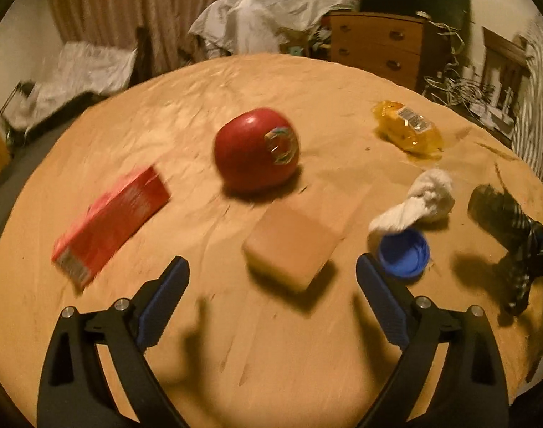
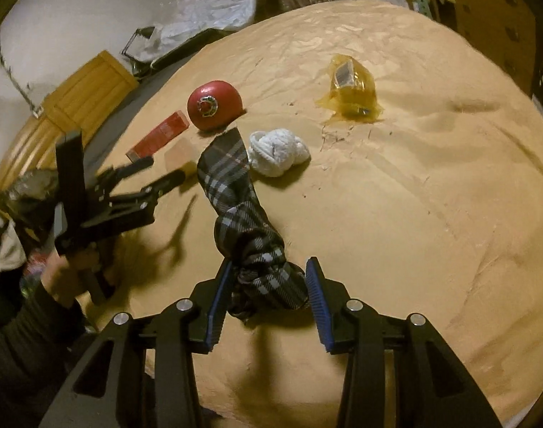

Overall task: Collect trash
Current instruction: 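Grasp the beige sponge with the left tool while the right tool grasps the plaid cloth, then carry the sponge and plaid cloth in both tools over the white bucket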

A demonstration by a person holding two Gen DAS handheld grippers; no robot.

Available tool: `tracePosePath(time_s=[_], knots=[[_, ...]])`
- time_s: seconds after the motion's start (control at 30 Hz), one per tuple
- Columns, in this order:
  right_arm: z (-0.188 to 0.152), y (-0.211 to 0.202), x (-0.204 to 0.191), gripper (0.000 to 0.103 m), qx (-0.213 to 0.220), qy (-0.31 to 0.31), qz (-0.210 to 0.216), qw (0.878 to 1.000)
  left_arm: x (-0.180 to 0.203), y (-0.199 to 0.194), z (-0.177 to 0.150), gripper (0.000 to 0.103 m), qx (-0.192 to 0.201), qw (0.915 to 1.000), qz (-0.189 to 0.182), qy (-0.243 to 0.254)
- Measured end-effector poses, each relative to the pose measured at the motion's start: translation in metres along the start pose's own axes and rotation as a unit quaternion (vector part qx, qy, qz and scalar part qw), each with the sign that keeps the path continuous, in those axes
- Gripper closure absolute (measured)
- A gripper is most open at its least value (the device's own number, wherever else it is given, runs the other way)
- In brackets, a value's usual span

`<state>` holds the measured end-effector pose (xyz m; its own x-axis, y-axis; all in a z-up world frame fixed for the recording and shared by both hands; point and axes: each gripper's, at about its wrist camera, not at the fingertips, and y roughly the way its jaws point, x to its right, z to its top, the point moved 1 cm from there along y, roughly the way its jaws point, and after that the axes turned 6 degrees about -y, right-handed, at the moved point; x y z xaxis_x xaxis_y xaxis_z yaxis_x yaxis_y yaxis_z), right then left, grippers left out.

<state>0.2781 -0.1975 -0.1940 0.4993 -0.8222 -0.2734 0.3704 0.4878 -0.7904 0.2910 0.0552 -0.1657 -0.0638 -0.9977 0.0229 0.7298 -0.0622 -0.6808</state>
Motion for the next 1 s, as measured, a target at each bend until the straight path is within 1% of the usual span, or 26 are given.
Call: tracePosePath(time_s=[0.1, 0.13, 0.17, 0.2, 0.27, 0.37, 0.5, 0.57, 0.63, 0.83, 0.87, 0.93, 0.97, 1.0], knots=[[0.004, 0.002, -0.002, 0.048, 0.001, -0.013, -0.014, 1.0, 0.004, 0.008, 0.006, 0.013, -0.001, 0.9999, 0.005, 0.012], [0.004, 0.001, -0.003, 0.045, 0.002, -0.017, -0.016, 1.0, 0.005, 0.011, 0.007, 0.024, -0.003, 0.9999, 0.004, 0.013], [0.006, 0.001, -0.005, 0.044, 0.003, -0.023, -0.018, 1.0, 0.005, 0.013, 0.006, 0.041, -0.01, 0.9999, -0.002, 0.013], [0.008, 0.002, -0.006, 0.041, 0.003, -0.028, -0.021, 0.999, 0.005, 0.016, 0.006, 0.049, -0.02, 0.9997, -0.01, 0.011], [0.009, 0.002, -0.01, 0.039, 0.003, -0.039, -0.024, 0.999, 0.004, 0.013, 0.002, 0.052, -0.017, 0.9998, -0.009, 0.008], [0.011, 0.003, -0.01, 0.037, 0.003, -0.038, -0.024, 0.999, 0.005, 0.006, -0.003, 0.054, -0.014, 0.9998, -0.014, 0.005], [0.015, 0.012, -0.016, 0.036, 0.006, -0.04, -0.01, 0.999, 0.004, -0.016, -0.011, 0.054, -0.008, 0.9996, -0.019, -0.02], [0.015, 0.018, -0.023, 0.036, 0.0, -0.052, -0.006, 0.999, 0.005, -0.027, -0.017, 0.054, -0.007, 0.9993, -0.023, -0.029], [0.015, 0.024, -0.03, 0.036, -0.006, -0.067, -0.012, 0.998, 0.005, -0.037, -0.023, 0.054, -0.006, 0.9989, -0.028, -0.036], [0.014, 0.035, -0.045, 0.037, -0.012, -0.102, -0.025, 0.994, 0.006, -0.038, -0.032, 0.054, -0.019, 0.9982, -0.027, -0.05], [0.014, 0.036, -0.046, 0.038, -0.012, -0.106, -0.028, 0.994, 0.005, -0.037, -0.033, 0.054, -0.022, 0.998, -0.027, -0.053], [0.013, 0.039, -0.048, 0.049, -0.015, -0.114, -0.037, 0.993, 0.005, -0.035, -0.035, 0.054, -0.026, 0.9976, -0.027, -0.059], [0.011, 0.04, -0.049, 0.05, -0.018, -0.118, -0.044, 0.992, 0.004, -0.034, -0.036, 0.054, -0.026, 0.9975, -0.026, -0.06], [0.01, 0.041, -0.049, 0.053, -0.019, -0.12, -0.047, 0.991, 0.005, -0.034, -0.037, 0.054, -0.026, 0.9975, -0.025, -0.062]])
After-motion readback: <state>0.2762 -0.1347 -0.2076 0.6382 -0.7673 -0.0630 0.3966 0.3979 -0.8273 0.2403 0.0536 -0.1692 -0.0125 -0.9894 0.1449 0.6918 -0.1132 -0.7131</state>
